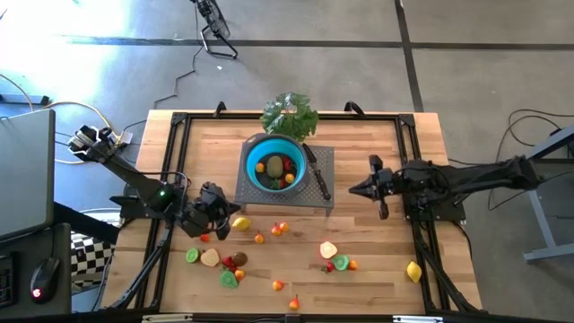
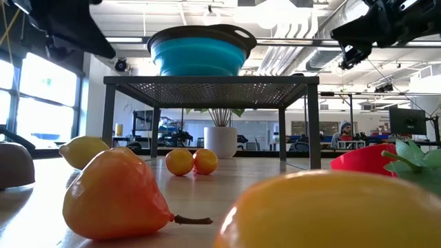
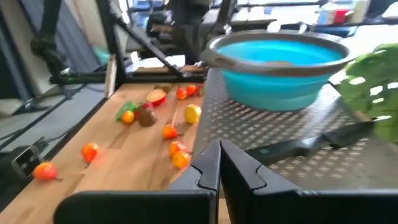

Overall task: Pick & Place Fruit
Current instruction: Put the lemon into the blue strainer bowl on the shelf

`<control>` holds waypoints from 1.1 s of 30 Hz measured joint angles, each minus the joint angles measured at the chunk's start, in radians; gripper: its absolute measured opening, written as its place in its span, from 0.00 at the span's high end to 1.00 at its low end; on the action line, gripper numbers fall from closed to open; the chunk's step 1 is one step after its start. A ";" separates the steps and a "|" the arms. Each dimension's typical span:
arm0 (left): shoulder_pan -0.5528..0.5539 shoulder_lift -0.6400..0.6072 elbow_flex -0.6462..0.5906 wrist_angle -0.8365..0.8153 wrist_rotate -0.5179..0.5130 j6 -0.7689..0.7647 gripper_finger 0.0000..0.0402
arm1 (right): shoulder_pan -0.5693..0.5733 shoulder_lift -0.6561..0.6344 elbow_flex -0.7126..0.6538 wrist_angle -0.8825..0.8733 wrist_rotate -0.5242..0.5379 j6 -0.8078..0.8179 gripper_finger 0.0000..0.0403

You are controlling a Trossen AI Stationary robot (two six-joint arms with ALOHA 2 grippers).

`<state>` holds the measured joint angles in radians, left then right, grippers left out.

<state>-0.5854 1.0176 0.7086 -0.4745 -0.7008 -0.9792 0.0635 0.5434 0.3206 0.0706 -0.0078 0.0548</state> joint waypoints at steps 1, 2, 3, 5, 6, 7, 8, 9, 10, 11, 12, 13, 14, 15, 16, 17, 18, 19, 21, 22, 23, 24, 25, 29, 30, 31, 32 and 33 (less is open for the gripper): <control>0.000 0.000 0.000 -0.009 0.014 -0.032 1.00 | 0.000 -0.010 0.000 -0.008 0.010 -0.002 0.99; 0.000 0.000 0.000 -0.015 0.029 -0.061 1.00 | 0.000 -0.019 0.000 -0.014 0.016 -0.005 0.99; 0.000 0.000 0.000 -0.015 0.047 -0.085 1.00 | 0.000 -0.026 0.000 -0.014 0.017 -0.010 0.99; 0.000 0.000 0.000 -0.015 0.069 -0.121 1.00 | 0.000 -0.032 0.000 -0.016 0.017 -0.021 0.99; 0.000 0.002 0.000 -0.014 0.071 -0.133 1.00 | 0.000 -0.032 0.000 -0.015 0.017 -0.023 0.99; -0.001 0.006 0.000 -0.012 0.072 -0.140 1.00 | 0.000 -0.032 0.000 -0.014 0.017 -0.023 0.99; -0.006 0.009 0.000 -0.013 0.071 -0.146 1.00 | 0.000 -0.032 0.000 -0.014 0.017 -0.023 0.99; -0.015 0.009 0.000 -0.016 0.070 -0.151 1.00 | 0.000 -0.031 0.000 -0.015 0.017 -0.023 0.99; -0.027 0.009 0.000 -0.015 0.070 -0.152 1.00 | 0.000 -0.031 0.000 -0.015 0.017 -0.023 0.99; -0.038 0.009 0.000 -0.012 0.070 -0.152 1.00 | 0.000 -0.031 0.000 -0.015 0.017 -0.018 0.99; -0.050 0.010 0.000 -0.013 0.070 -0.150 1.00 | 0.000 -0.031 0.000 -0.015 0.017 -0.006 0.99; -0.064 0.015 0.000 -0.015 0.067 -0.148 1.00 | 0.000 -0.031 0.000 -0.015 0.016 0.008 0.99; -0.077 0.020 0.000 -0.015 0.060 -0.147 1.00 | 0.000 -0.031 0.000 -0.016 0.013 0.023 0.99; -0.091 0.024 0.000 -0.016 0.046 -0.147 1.00 | 0.000 -0.031 0.000 -0.018 0.009 0.029 0.99; -0.104 0.026 0.000 -0.015 0.032 -0.147 1.00 | 0.000 -0.031 0.000 -0.022 0.008 0.033 0.99; -0.115 0.028 0.000 -0.013 0.021 -0.147 1.00 | 0.000 -0.031 0.000 -0.026 0.008 0.034 0.99; -0.122 0.032 0.000 -0.015 0.012 -0.150 1.00 | 0.002 -0.031 0.000 -0.033 0.009 0.035 0.99; -0.125 0.036 0.000 -0.015 0.009 -0.155 1.00 | 0.002 -0.031 0.000 -0.039 0.008 0.035 0.99; -0.122 0.040 0.000 -0.016 0.006 -0.180 1.00 | 0.002 -0.030 0.000 -0.045 0.009 0.050 0.99; -0.122 0.040 0.004 -0.026 0.006 -0.199 1.00 | 0.002 -0.029 0.000 -0.046 0.013 0.061 0.99; -0.122 0.040 0.015 -0.051 0.006 -0.215 1.00 | 0.002 -0.023 0.000 -0.045 0.023 0.073 0.99; -0.122 0.040 0.032 -0.080 0.007 -0.231 1.00 | 0.002 -0.018 0.000 -0.043 0.034 0.076 0.99; -0.122 0.045 0.052 -0.103 0.007 -0.246 1.00 | 0.002 -0.013 0.000 -0.042 0.048 0.074 0.99; -0.122 0.096 0.156 -0.248 0.008 -0.256 1.00 | 0.002 -0.011 0.000 -0.016 0.095 0.005 0.99; -0.122 0.114 0.184 -0.285 0.011 -0.257 1.00 | 0.002 -0.011 0.000 -0.011 0.096 0.002 0.99; -0.122 0.133 0.208 -0.319 0.014 -0.264 1.00 | 0.002 -0.011 0.000 -0.008 0.095 0.001 0.99; -0.122 0.152 0.230 -0.347 0.021 -0.271 1.00 | 0.002 -0.011 0.000 0.001 0.092 0.002 0.99; -0.122 0.175 0.249 -0.372 0.037 -0.281 1.00 | 0.002 -0.011 0.000 0.009 0.088 0.003 0.99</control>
<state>-0.7071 1.1925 0.9573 -0.8461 -0.6643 -1.2605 0.0654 0.5327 0.3206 0.0798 0.0801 0.0574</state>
